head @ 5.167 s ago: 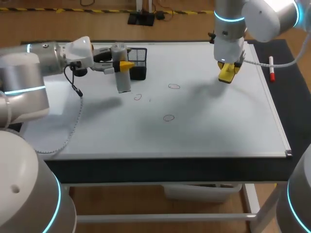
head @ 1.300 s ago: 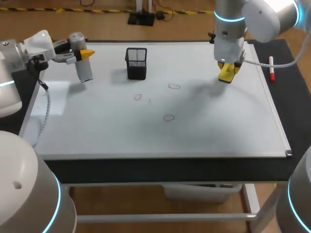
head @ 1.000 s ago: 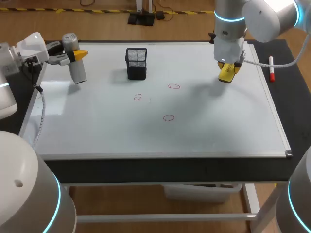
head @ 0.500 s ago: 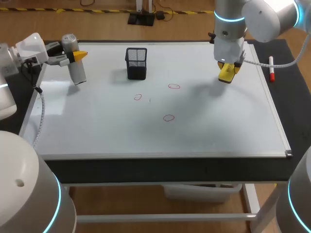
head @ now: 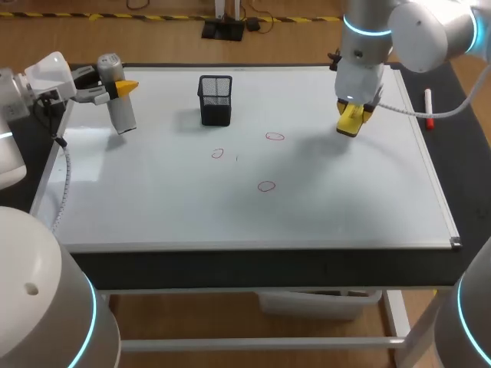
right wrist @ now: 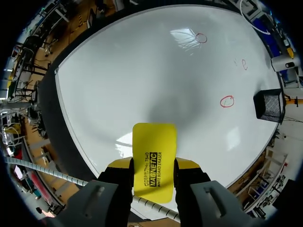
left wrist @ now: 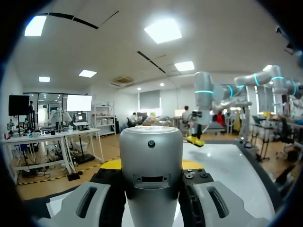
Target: Pick up the inspection probe, press it on each red-marked spot on the whiteboard one by one, put down the probe, pick up the eraser, and wipe off all the red marks.
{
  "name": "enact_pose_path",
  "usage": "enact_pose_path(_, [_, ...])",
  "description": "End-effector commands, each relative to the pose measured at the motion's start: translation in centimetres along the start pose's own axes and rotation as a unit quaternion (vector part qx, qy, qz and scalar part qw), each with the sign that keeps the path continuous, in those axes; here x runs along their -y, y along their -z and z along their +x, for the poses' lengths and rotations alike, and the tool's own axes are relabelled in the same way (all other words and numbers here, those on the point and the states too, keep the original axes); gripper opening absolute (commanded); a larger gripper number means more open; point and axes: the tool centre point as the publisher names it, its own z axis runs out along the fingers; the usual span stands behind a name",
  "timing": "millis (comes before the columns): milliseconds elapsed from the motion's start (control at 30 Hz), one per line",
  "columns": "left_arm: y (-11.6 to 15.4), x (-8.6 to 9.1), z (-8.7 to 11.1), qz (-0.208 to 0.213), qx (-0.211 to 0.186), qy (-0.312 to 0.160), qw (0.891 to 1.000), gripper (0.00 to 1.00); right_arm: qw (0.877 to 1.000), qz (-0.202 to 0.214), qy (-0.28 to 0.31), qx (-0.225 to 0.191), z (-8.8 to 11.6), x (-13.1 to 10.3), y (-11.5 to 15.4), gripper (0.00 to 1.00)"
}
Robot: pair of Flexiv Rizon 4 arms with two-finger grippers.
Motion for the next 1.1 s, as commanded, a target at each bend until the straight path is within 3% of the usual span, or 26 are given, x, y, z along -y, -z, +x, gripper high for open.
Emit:
enact_pose_path(33, [0.0, 0.1, 0.1, 0.000, 0.002, -0.001, 1.000, 0.00, 1.000, 0.003, 0.007, 0.010, 0.1, -1.6, 0.4, 0.00])
enact_pose_path(233, [0.0, 0.1, 0.1, 0.000, 0.002, -0.001, 1.000, 0.00, 0.999, -0.010, 0.031, 0.023, -2.0, -4.3, 0.5, 0.00])
enact_pose_path(567, [0.0, 0.1, 0.1, 0.000, 0.002, -0.001, 1.000, 0.00, 0.993, -0.053, 0.086, 0.054, -7.6, -9.0, 1.4, 0.00])
enact_pose_path(1100, [0.0, 0.1, 0.1, 0.000, 0.002, -0.001, 1.000, 0.00, 0.977, -0.082, 0.193, 0.034, -17.1, -15.7, 0.6, 0.00])
